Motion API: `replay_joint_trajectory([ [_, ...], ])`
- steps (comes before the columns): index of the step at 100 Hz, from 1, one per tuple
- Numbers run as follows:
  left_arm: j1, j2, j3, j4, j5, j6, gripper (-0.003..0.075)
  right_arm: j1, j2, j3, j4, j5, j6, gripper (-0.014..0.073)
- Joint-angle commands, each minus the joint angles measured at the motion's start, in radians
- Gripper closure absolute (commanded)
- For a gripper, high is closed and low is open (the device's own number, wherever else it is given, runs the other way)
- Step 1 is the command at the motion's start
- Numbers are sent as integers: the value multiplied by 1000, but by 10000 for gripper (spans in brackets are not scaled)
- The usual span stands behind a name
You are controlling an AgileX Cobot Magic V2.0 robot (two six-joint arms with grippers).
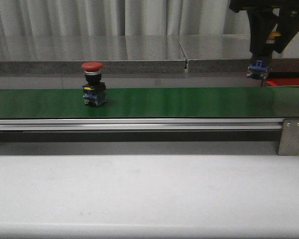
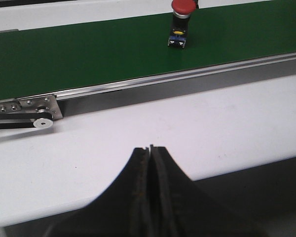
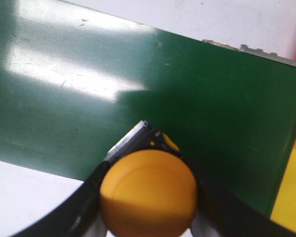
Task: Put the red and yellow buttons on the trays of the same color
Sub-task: 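Lower the right gripper onto the yellow button on the belt and grasp, then carry the yellow button into the yellow tray and open the right gripper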
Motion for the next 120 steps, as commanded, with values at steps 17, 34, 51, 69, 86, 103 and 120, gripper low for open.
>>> replay_joint_trajectory([
  [17,-6,4,-24,-18,-61,-5,741,-82,-72,-29,-35,17,-12,369],
  [34,-6,4,-24,-18,-61,-5,741,-140,-72,-29,-65,41,-7,369],
  [51,-6,4,-24,-18,-61,-5,741,-223,-72,-28,-63,42,0,369],
  [69,-6,4,-24,-18,-61,-5,741,-303,-72,26,-57,9,1,369],
  [86,-6,4,-24,-18,-61,-5,741,-361,-72,119,-53,-84,17,369],
  [103,-6,4,-24,-18,-61,-5,741,-411,-72,214,-51,-184,45,369],
  [120,-6,4,-24,-18,-61,-5,741,-427,-71,285,-38,-301,51,369],
])
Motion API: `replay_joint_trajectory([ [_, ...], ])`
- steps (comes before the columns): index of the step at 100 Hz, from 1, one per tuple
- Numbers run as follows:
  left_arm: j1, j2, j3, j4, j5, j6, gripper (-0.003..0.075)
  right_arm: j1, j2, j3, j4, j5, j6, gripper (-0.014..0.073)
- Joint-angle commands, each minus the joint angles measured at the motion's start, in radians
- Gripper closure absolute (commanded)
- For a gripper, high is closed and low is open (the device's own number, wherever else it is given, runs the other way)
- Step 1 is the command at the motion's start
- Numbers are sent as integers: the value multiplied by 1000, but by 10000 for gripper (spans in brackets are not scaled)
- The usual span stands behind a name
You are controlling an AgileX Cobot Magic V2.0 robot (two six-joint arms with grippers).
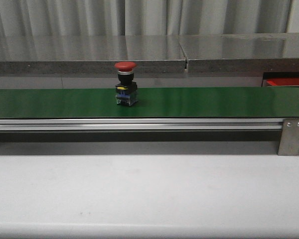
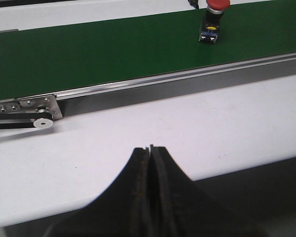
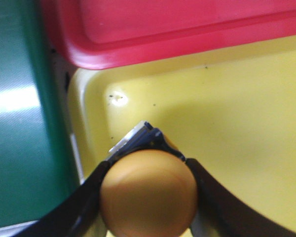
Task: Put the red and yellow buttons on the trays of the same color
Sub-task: 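Carry the yellow button into the yellow tray and open the right gripper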
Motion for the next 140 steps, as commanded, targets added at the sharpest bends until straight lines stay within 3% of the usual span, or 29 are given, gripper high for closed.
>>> replay_joint_trajectory([
  [1,-6,4,-24,-18,-61,-5,741,-7,-54,5,1,-100,3,369],
  [69,-6,4,-24,-18,-61,-5,741,-7,72,8,1,-175,3,361],
  [76,-6,4,-24,-18,-61,-5,741,-7,72,8,4,-175,3,310],
  [86,-6,4,-24,-18,-61,-5,741,-7,72,8,13,-178,3,141],
  [93,-6,4,-24,-18,-61,-5,741,-7,72,8,14,-175,3,71],
  [140,-6,4,-24,-18,-61,-5,741,-7,-11,8,21,-146,3,72],
])
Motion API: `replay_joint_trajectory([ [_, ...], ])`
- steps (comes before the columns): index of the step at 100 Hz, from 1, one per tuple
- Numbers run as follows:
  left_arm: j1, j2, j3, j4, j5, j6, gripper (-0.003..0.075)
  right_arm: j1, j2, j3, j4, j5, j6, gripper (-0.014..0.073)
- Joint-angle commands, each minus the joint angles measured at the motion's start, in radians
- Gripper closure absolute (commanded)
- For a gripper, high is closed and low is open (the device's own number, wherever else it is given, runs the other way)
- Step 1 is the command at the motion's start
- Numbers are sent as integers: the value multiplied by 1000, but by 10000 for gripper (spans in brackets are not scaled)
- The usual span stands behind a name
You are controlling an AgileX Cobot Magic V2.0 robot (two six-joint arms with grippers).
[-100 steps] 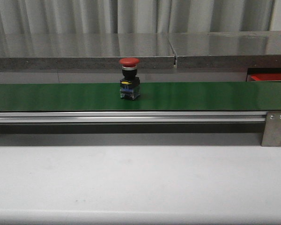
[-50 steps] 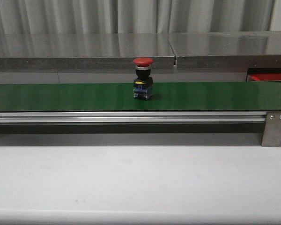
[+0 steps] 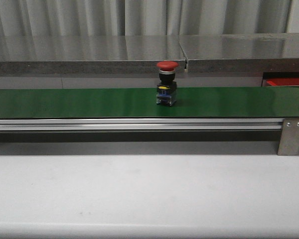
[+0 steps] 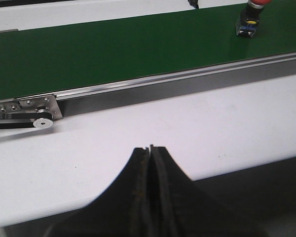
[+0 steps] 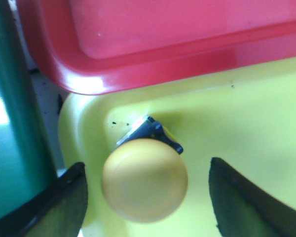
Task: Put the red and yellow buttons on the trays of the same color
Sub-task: 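Carry the yellow button into the yellow tray and open the right gripper, then lower the right gripper onto the red button on the belt and grasp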
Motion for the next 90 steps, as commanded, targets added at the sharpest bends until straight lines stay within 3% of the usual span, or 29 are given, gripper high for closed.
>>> replay_joint_trajectory([
  [1,-6,4,-24,-18,-61,-5,741,-6,-101,-21,0,-12,-4,72],
  [47,-6,4,-24,-18,-61,-5,741,42,-262,-21,7,48,-23,72],
  [90,-6,4,-24,-18,-61,-5,741,245,-292,-20,29,73,-96,72],
])
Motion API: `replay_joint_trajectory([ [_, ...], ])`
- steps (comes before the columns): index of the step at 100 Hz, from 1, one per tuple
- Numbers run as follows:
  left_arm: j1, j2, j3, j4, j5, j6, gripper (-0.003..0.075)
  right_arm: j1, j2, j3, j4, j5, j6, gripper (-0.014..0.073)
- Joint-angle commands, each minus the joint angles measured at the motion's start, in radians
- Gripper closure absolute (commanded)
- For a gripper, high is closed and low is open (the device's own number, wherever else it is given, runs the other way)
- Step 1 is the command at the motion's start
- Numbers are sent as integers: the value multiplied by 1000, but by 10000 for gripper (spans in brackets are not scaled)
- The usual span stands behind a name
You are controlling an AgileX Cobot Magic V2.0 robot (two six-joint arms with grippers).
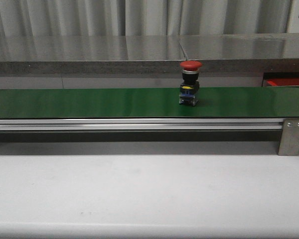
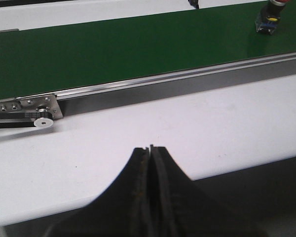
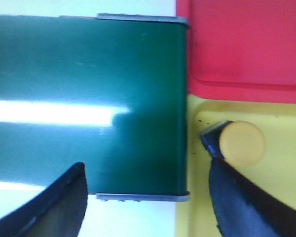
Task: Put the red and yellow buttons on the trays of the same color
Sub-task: 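Lower the right gripper onto the red button on the belt and grasp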
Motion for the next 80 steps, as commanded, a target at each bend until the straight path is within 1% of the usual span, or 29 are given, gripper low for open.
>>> replay_joint_trajectory([
  [1,-6,4,-24,-18,-61,-5,741,38,-53,-20,21,-26,-37,72],
  [19,-6,4,-24,-18,-61,-5,741,102,-53,-24,92,-24,-96,72],
  [38,-6,4,-24,-18,-61,-5,741,141,-42,-51,99,-16,-111,72],
  [60,-6,4,-24,-18,-61,-5,741,183,44,-164,144,75,-170,72],
  [80,-6,4,-24,-18,-63,-5,741,215,123,-241,175,125,-205,72],
])
